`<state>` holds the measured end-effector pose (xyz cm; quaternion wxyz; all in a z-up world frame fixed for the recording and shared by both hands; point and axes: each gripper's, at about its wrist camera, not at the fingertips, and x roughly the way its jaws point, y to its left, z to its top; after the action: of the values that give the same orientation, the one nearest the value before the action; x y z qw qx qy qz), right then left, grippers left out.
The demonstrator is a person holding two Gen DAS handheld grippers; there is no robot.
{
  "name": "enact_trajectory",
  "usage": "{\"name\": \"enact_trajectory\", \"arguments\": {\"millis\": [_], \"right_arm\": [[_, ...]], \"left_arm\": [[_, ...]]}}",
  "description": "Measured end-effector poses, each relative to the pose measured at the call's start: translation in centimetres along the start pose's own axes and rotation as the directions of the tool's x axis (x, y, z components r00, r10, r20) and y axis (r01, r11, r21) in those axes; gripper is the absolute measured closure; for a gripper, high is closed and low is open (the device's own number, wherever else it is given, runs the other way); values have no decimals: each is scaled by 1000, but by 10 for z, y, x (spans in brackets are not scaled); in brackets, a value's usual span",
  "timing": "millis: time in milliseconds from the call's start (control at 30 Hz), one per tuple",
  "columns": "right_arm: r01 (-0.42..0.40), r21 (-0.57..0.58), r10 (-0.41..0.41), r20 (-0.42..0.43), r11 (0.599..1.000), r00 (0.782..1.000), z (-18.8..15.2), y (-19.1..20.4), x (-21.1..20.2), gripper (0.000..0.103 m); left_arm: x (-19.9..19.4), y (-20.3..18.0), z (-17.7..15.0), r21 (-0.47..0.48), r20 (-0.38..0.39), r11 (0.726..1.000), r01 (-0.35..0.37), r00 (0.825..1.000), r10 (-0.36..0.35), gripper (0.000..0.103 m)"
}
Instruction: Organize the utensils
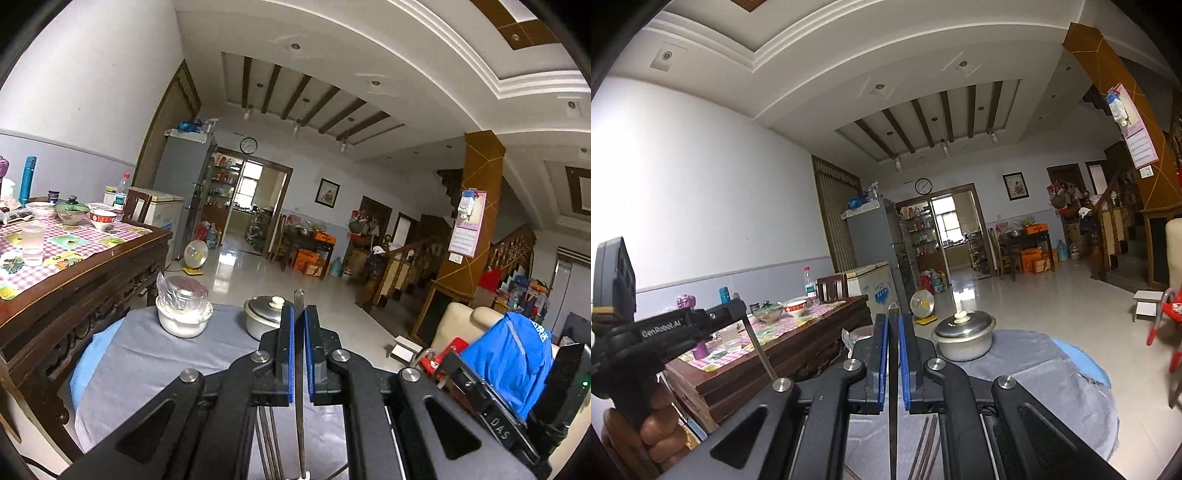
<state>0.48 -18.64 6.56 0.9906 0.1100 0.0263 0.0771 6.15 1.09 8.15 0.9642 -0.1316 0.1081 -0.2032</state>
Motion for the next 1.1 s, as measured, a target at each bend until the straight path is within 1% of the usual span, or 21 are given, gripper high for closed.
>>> {"name": "enact_trajectory", "arguments": {"millis": [200,433,500,667,767,933,1100], "right_arm": [[-10,7,11,-32,1000,999,-8,-6,-8,96],[-18,-4,18,-67,1000,998,-19,-7,-12,96],[-16,-11,15,-83,1000,996,-22,-7,-11,96],[-3,-17,1,-136,1000,991,-30,-9,-5,96],[1,-17,-4,-173,1000,985,-35,-11,0,96],[5,-25,-10,-228,1000,974,-44,-9,8,96],[9,-10,-12,-271,1000,962,-53,-11,16,96]], "left_arm": [[-3,-5,-12,11,-44,1000,4,999,-4,98],[6,-8,-33,28,-104,999,-37,994,40,98],[10,-9,-39,28,-132,999,-39,990,42,98],[22,-9,-55,34,-212,998,-55,975,61,98],[26,-9,-62,41,-244,997,-61,967,69,98],[32,-8,-70,42,-283,997,-71,956,80,98],[36,-3,-75,37,-311,996,-83,946,91,98]]}}
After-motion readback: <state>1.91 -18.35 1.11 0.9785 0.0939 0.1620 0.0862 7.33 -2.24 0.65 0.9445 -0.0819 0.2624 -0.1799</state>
